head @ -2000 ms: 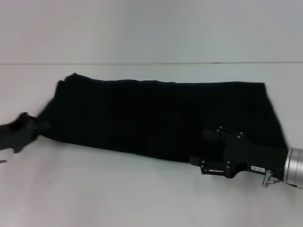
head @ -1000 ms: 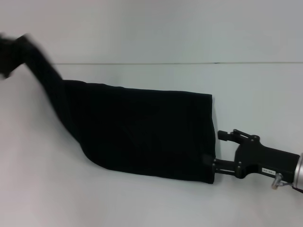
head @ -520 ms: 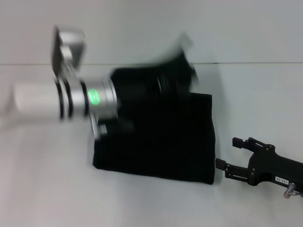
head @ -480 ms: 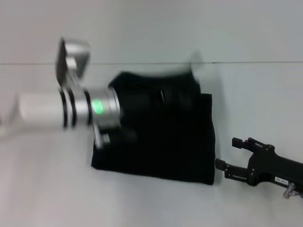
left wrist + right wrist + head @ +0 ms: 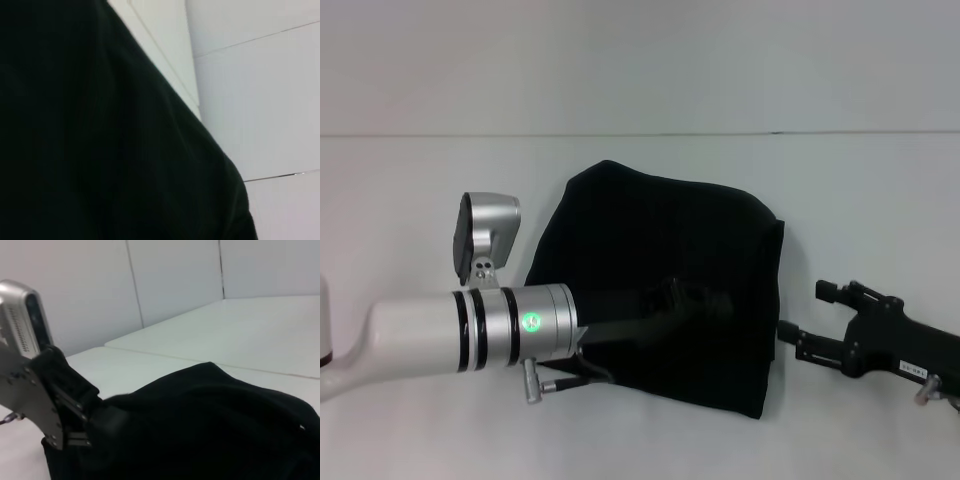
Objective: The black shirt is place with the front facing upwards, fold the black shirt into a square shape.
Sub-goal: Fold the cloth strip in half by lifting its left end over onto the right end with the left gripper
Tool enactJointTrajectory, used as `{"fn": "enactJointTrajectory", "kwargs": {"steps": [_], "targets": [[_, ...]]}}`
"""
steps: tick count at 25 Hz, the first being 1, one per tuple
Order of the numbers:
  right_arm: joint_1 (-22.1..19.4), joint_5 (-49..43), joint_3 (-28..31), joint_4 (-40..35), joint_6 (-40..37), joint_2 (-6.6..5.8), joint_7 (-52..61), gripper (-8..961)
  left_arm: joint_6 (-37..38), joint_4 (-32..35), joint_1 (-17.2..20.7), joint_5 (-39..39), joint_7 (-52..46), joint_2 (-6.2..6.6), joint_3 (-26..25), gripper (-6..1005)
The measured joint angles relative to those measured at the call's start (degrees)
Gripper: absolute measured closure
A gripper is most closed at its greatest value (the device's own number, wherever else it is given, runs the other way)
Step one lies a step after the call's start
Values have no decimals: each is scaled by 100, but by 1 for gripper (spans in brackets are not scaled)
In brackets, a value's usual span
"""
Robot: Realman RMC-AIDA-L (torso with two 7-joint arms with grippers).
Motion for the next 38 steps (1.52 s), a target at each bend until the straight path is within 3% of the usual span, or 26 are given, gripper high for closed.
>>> {"fn": "enactJointTrajectory", "kwargs": {"steps": [6,17,28,38], "targets": [[363,14,12,303,344,9,-57,38,301,174,-11,-137,45,-9,16,954],[1311,404,10,849,1834,44,-61,38,725,382,152,-164,54,21,47,954],[1236,1111,20,814,1821,18,-61,38,1026,540,487,182,4,104,88,955],[944,1364,244,716,1915,-2,-61,38,825,445,486,395,19,27,205,929]]}}
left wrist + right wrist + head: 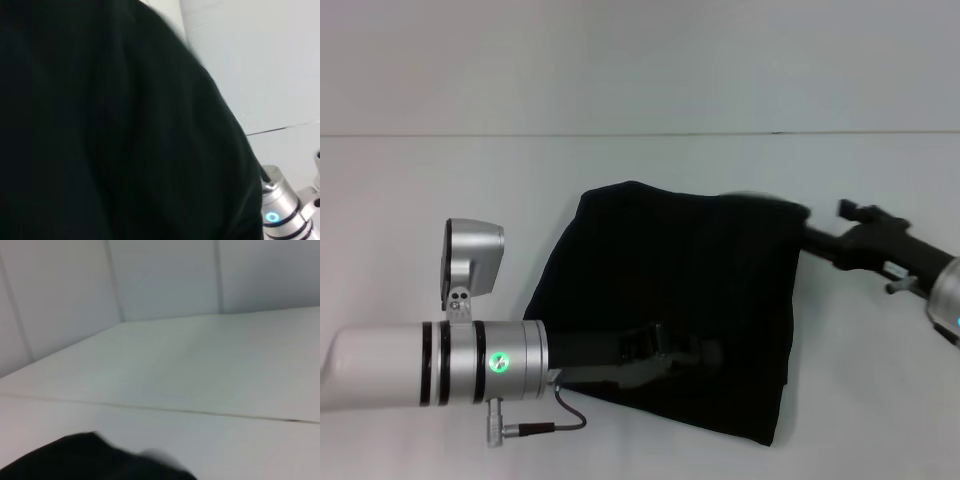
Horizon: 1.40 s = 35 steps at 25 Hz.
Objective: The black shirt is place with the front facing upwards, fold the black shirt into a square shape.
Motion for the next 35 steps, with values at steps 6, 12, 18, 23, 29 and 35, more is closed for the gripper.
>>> {"fn": "enactJointTrajectory", "kwargs": {"steps": [6,12,18,23,29,35], "targets": [[-324,536,509,-93,22,-5,0,38,-251,-124,8,-28,-3,-9,-32,878],[-568,897,645,-102,-242,-18,-1,38,-320,-215,-5,4,28,-39,12,828],[-612,879,596,-103,-677,-20,-8,38,183,-143,-36,-30,30,-33,-23,709],[-673,855,253,-104,-1407,-37,-164,38,787,466,129,-64,239,6,-127,495],[-631,848,-863,-91,-2023,-22,-609,38,1222,1057,541,-258,1022,159,-661,253],[-416,848,-1637,92,-1416,18,-579,38,944,1020,744,-282,1317,312,-1254,109]]}}
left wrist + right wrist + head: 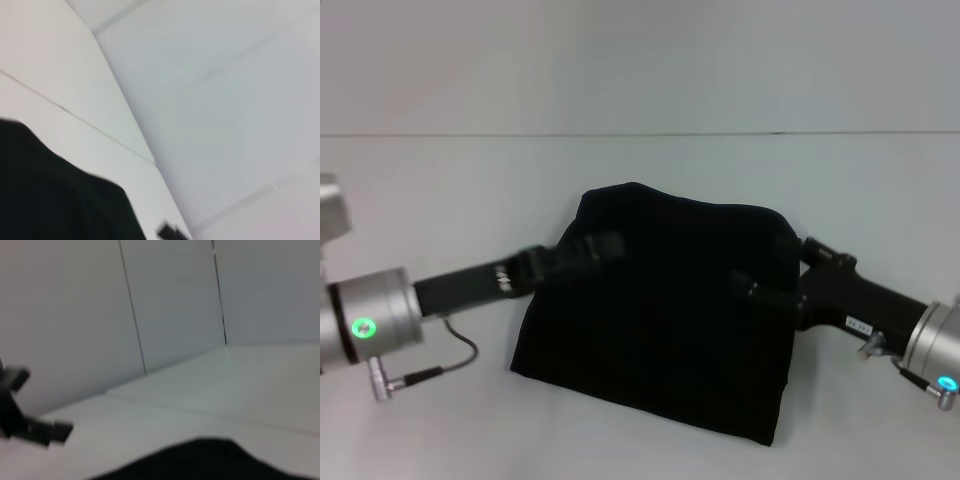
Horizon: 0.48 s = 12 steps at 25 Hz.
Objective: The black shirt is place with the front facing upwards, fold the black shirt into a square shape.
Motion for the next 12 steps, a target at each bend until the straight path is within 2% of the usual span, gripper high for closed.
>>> {"fn": "enactJointTrajectory", "kwargs": {"steps": [4,12], "targets": [[43,1,-93,199,444,2,24,38,-260,-16,84,-2,3,23,-380,111],[40,9,-150,257,903,2,41,38,-702,-198,-33,86,-51,122,-372,116]]}}
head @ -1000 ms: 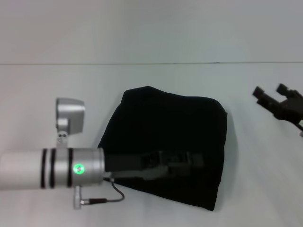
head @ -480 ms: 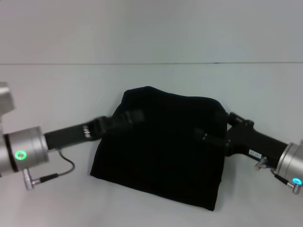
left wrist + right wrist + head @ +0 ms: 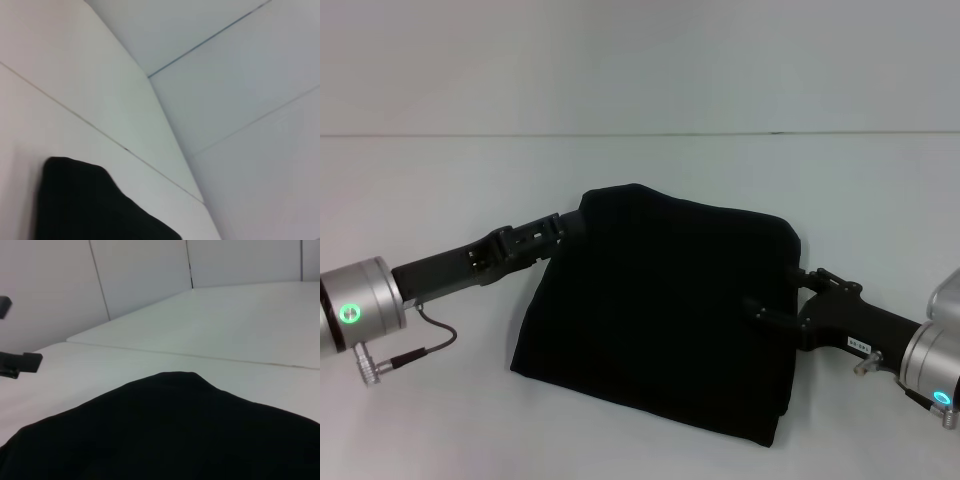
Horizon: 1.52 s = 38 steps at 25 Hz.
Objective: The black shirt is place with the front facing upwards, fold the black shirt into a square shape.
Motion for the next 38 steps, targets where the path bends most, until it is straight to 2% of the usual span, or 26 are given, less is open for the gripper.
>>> {"fn": "enactJointTrajectory", "kwargs": {"steps": [3,5,8,12,20,25,38], "targets": [[-36,24,29,-43,-164,-11,-12,38,-219,-20,-86,39,-119,54,29,118],[-125,17,41,-117,-450,-39,-44,38,-506,-19,-238,123,-474,144,159,119],[-366,-188,-3,-366,-894,-67,-54,38,-1096,-21,-558,335,-1090,325,633,121],[-754,-594,-14,-649,-1434,-70,-68,38,-1792,-59,-949,576,-1485,434,1087,124],[-1166,-931,-18,-647,-1893,-54,-225,38,-2655,-327,-1329,662,-1664,387,1580,129],[-1195,-1180,-22,-638,-1931,-62,-228,38,-3029,-364,-1349,664,-1661,265,1621,132],[-1162,-1253,8,-672,-1946,-55,-232,38,-3208,-378,-1419,669,-1628,117,1878,140]]}}
